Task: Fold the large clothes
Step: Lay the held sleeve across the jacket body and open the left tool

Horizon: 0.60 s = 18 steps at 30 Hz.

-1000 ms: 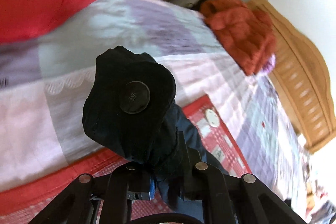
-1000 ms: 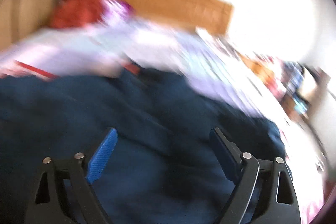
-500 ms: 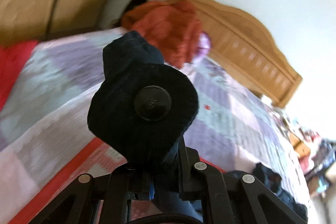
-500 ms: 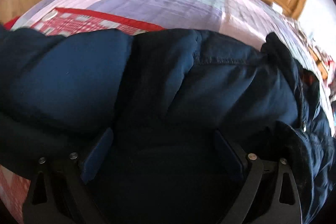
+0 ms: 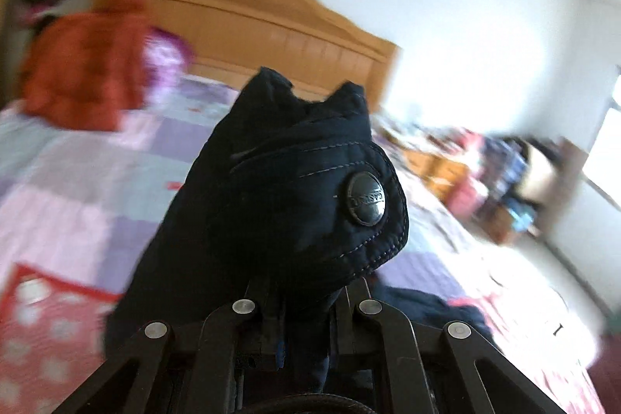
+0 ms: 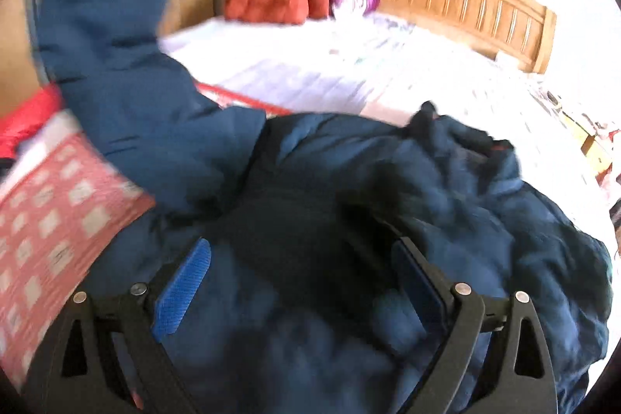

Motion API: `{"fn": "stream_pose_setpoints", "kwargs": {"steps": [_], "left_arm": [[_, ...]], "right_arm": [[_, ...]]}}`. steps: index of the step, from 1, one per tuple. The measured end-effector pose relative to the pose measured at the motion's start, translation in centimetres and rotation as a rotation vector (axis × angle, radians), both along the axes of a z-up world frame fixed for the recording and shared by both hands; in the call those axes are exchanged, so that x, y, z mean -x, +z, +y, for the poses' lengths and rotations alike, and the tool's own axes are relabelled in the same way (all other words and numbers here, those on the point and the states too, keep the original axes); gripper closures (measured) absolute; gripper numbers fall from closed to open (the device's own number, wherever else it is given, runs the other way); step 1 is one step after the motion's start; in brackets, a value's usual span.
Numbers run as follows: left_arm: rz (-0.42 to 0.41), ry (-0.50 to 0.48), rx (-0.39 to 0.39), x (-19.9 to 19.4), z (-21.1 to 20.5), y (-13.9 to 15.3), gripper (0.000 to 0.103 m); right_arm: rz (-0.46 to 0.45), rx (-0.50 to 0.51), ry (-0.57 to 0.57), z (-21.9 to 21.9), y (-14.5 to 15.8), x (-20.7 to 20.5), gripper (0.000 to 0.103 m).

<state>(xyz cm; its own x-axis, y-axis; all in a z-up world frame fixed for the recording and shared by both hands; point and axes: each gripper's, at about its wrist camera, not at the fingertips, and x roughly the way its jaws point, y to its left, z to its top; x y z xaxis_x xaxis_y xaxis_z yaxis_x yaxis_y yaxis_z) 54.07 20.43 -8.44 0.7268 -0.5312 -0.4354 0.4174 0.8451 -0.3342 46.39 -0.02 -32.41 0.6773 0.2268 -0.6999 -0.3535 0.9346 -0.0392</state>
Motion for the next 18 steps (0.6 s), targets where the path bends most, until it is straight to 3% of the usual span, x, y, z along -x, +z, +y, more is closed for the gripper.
{"fn": "stream_pose_setpoints", "kwargs": {"steps": [5,9,10,15,18], "left_arm": [[0.052,-0.194,0.007,-2.6,-13.4,-2.8,0.094],[0.143,-0.293,-0.039,-3.3,-24.1,-9.1,0.094],[0.179,-0.319,-0.071,-3.1,-27.4,-12.0,0.094],[0.271,-0.319,-0.239,-1.2,-36.0,-22.3,0.093],[0.282,-0.280,-0.268,0.4,-37.6,-25.3,0.092]], "right_arm": [[-0.033,0.046,-0.114,-9.9,1.7,5.8,0.007],[0.022,0.065,-0.258,-19.2,1.3,9.2,0.007],[0.034,0.076,-0.289,-21.3,1.2,10.0,0.007],[0.062,0.083,-0.412,-29.0,0.8,13.9,0.007],[0.072,0.071,-0.454,-32.1,0.3,15.9,0.007]]}}
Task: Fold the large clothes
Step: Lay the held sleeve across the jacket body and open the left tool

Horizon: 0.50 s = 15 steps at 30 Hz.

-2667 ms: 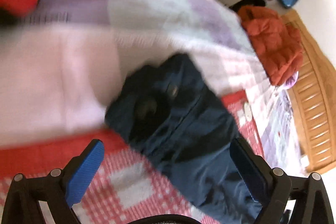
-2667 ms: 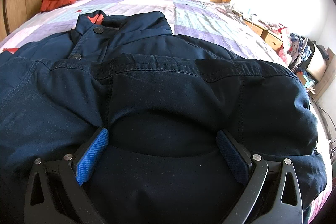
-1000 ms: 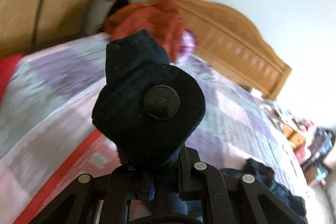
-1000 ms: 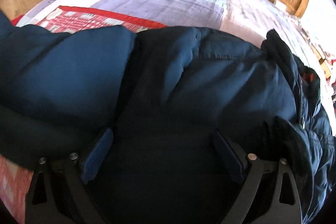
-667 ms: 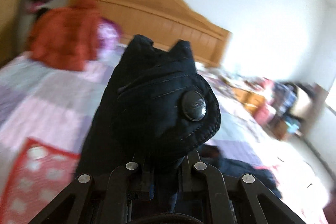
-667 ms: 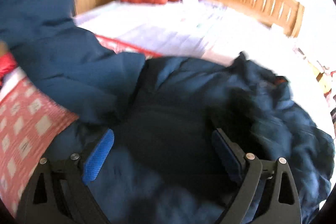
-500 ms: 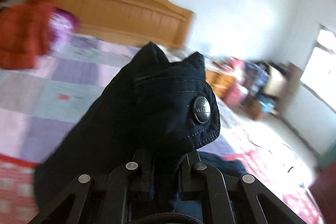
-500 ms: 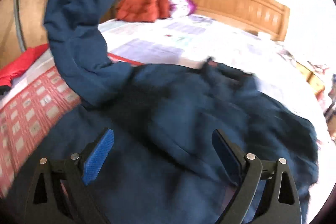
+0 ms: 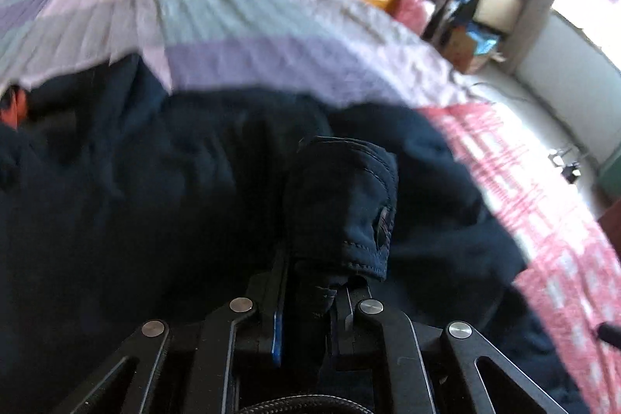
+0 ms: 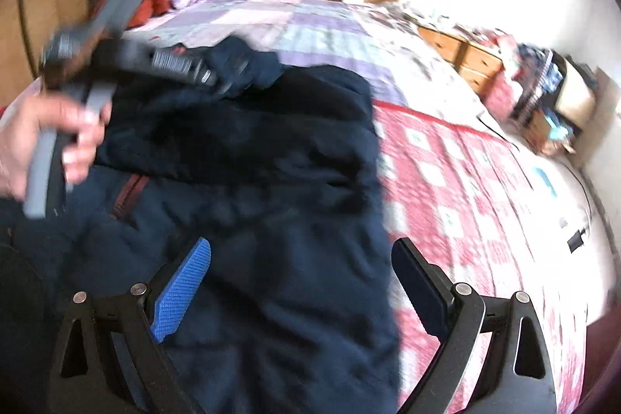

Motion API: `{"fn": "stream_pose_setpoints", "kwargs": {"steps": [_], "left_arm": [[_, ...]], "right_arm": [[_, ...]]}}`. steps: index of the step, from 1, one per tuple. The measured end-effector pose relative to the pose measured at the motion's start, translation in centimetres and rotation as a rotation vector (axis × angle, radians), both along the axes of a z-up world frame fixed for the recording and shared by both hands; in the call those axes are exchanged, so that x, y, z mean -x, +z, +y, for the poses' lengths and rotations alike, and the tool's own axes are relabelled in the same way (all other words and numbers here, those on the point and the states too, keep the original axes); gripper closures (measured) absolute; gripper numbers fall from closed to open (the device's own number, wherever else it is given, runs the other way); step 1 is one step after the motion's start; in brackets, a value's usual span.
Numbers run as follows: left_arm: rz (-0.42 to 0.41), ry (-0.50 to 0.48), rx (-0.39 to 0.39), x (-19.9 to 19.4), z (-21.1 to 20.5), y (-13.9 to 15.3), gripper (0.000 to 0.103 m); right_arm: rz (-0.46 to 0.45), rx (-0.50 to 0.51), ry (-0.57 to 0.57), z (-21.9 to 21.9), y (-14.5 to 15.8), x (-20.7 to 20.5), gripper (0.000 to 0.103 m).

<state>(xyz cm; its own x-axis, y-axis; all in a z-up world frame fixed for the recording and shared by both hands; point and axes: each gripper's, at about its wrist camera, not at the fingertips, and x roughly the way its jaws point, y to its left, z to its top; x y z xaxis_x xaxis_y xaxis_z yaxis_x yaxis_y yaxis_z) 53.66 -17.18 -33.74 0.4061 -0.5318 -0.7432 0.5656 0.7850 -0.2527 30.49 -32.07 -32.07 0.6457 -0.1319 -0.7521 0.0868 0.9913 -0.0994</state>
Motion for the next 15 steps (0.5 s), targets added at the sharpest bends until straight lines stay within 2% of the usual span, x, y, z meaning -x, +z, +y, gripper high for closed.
{"fn": "stream_pose_setpoints", "kwargs": {"steps": [3,5,6,7,10,12,15], "left_arm": [[-0.024,0.022,-0.008,1.2,-0.3,-0.2,0.085],[-0.025,0.019,-0.018,1.2,-0.6,0.3,0.085],[-0.021,0.016,-0.018,1.0,-0.8,0.7,0.077],[-0.021,0.012,-0.006,1.1,-1.1,1.2,0.069],[-0.048,-0.019,0.055,3.2,-0.4,3.1,0.066],[-0.011,-0.020,0.123,4.8,1.6,3.9,0.064],[0.032,0.001,0.149,6.7,4.8,3.7,0.052]], "right_arm": [[0.020,-0.013,-0.027,-2.3,-0.8,1.5,0.007],[0.023,-0.028,-0.040,-2.9,-1.0,2.0,0.007],[0.021,-0.041,-0.046,-3.1,-1.0,2.1,0.007],[0.018,-0.057,-0.055,-3.3,-0.9,2.1,0.007],[0.009,-0.094,-0.088,-3.2,-0.2,1.0,0.007],[0.003,-0.104,-0.105,-3.0,0.2,0.2,0.007],[-0.008,-0.119,-0.118,-2.8,1.2,-1.1,0.007]]}}
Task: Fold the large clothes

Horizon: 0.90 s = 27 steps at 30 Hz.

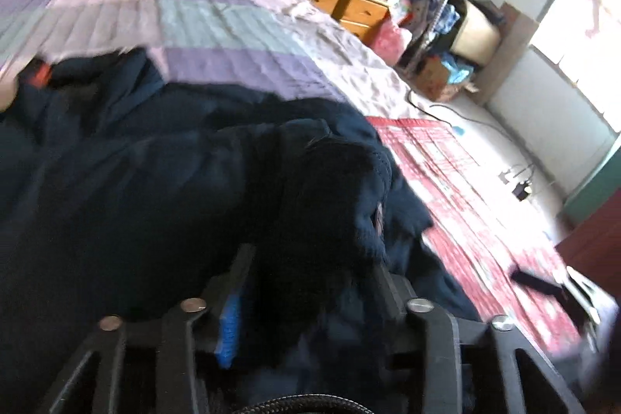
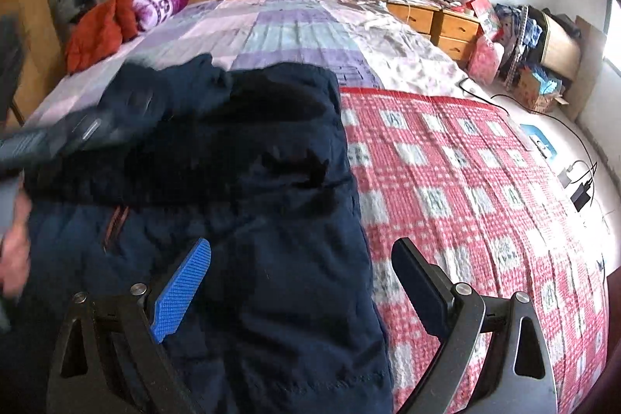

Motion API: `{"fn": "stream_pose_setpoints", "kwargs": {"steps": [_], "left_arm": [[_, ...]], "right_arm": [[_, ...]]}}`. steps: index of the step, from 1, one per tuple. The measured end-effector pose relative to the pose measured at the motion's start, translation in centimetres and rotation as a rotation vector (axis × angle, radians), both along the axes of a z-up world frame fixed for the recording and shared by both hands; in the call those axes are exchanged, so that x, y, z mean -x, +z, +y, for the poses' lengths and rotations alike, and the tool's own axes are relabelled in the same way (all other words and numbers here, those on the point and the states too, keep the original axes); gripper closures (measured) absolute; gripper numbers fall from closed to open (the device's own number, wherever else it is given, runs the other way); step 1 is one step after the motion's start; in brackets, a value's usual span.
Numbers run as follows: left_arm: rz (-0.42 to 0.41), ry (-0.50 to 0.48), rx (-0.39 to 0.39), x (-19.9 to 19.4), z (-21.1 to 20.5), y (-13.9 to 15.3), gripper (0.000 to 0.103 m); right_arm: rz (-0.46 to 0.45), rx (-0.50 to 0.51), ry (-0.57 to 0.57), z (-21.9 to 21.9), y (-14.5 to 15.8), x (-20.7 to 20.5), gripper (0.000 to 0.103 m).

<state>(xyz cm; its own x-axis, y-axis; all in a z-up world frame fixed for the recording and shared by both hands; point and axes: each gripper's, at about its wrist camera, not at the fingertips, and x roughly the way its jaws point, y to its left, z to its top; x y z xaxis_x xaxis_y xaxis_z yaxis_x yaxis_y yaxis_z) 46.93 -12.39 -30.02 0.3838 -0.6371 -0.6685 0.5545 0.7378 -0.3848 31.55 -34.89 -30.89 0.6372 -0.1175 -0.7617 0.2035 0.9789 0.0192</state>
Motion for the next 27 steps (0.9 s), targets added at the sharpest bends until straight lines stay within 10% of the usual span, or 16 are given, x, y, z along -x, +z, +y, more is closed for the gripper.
{"fn": "stream_pose_setpoints", "kwargs": {"steps": [3,7,14,22,25,27], "left_arm": [[0.010,0.002,-0.004,2.0,2.4,-0.1,0.032],[-0.066,0.042,0.014,3.5,5.8,2.1,0.031],[-0.203,0.531,-0.056,-0.3,17.4,5.0,0.016],[0.006,0.543,-0.234,-10.1,18.9,-3.7,0.014],[0.031,0.573,-0.385,-12.5,19.5,-8.2,0.000],[0.062,0.633,-0.356,-13.4,21.5,-9.3,0.000]], "right_arm": [[-0.014,0.002,0.009,0.9,0.8,-1.5,0.007],[-0.042,0.031,0.045,3.1,1.7,-3.3,0.007],[-0.064,0.055,0.102,6.5,2.6,-5.8,0.007],[-0.089,0.113,0.189,11.8,1.7,-12.6,0.006],[-0.005,0.127,0.208,12.6,-1.2,-16.4,0.006],[0.082,0.076,0.191,11.0,-4.4,-18.6,0.006]]}}
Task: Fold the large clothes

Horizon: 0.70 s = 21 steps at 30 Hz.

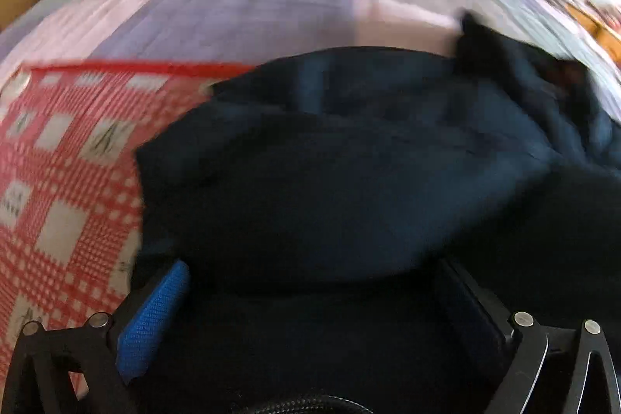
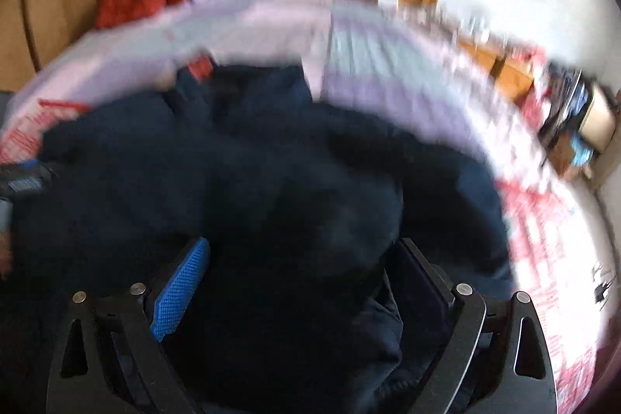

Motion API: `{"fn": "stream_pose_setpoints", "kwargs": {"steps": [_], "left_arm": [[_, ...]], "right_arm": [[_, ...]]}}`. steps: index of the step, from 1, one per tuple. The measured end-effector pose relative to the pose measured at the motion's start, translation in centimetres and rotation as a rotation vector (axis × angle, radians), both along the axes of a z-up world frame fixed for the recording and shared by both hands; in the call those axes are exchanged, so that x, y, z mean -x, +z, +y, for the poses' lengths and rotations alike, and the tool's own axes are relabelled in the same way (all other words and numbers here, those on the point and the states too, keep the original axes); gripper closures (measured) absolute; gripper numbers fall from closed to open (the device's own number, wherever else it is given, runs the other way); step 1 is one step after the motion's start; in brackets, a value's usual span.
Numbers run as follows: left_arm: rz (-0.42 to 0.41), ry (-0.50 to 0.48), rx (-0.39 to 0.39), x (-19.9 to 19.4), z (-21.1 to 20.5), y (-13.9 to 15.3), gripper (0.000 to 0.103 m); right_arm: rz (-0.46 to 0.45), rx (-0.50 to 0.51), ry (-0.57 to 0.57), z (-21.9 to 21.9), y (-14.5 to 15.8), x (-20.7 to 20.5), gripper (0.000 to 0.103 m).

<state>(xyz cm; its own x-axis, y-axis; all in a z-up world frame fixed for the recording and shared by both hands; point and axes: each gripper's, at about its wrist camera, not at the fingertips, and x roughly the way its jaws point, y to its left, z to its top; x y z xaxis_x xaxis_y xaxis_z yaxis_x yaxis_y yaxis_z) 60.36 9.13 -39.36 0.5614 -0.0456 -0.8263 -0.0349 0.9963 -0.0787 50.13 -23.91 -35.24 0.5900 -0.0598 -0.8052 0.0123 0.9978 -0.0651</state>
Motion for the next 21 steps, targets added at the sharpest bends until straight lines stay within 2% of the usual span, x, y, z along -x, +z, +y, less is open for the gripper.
{"fn": "stream_pose_setpoints", "kwargs": {"steps": [2,5,8,10,12,13,14,15,18,19,21], "left_arm": [[-0.001,-0.012,-0.016,0.1,0.2,0.1,0.000],[-0.007,-0.060,-0.052,1.1,-0.2,0.8,0.000],[-0.066,-0.080,-0.067,3.2,0.0,3.1,0.003],[-0.141,-0.147,-0.048,4.8,-0.9,4.8,0.003],[-0.171,-0.209,-0.034,5.4,-2.5,5.6,0.003],[-0.170,-0.225,-0.028,5.4,-3.1,5.6,0.003],[-0.162,-0.236,-0.022,5.2,-3.8,5.3,0.003],[-0.145,-0.236,-0.017,4.9,-4.3,4.8,0.003],[-0.081,-0.200,0.027,3.8,-4.2,3.0,0.003],[-0.072,-0.191,0.049,3.9,-4.2,2.9,0.003],[-0.065,-0.166,0.077,3.8,-3.8,2.7,0.003]], "right_arm": [[0.019,-0.132,-0.046,-2.8,-1.8,-0.6,0.005],[-0.019,-0.041,-0.023,-2.7,-1.8,0.1,0.003],[-0.052,0.034,-0.017,-2.1,-1.1,1.2,0.003],[-0.130,0.133,-0.018,-0.8,0.5,2.2,0.004],[-0.205,0.164,0.009,0.6,1.6,2.7,0.004],[-0.192,0.194,0.009,1.3,1.3,2.2,0.004],[-0.141,0.198,-0.005,1.4,0.6,1.2,0.004],[-0.070,0.161,-0.043,0.9,-0.2,0.2,0.004],[0.011,-0.120,-0.211,-3.0,-1.3,-1.0,0.001],[0.015,-0.164,-0.234,-3.5,-1.6,-1.3,0.000],[0.030,-0.155,-0.206,-3.3,-1.9,-2.4,0.001]]}}
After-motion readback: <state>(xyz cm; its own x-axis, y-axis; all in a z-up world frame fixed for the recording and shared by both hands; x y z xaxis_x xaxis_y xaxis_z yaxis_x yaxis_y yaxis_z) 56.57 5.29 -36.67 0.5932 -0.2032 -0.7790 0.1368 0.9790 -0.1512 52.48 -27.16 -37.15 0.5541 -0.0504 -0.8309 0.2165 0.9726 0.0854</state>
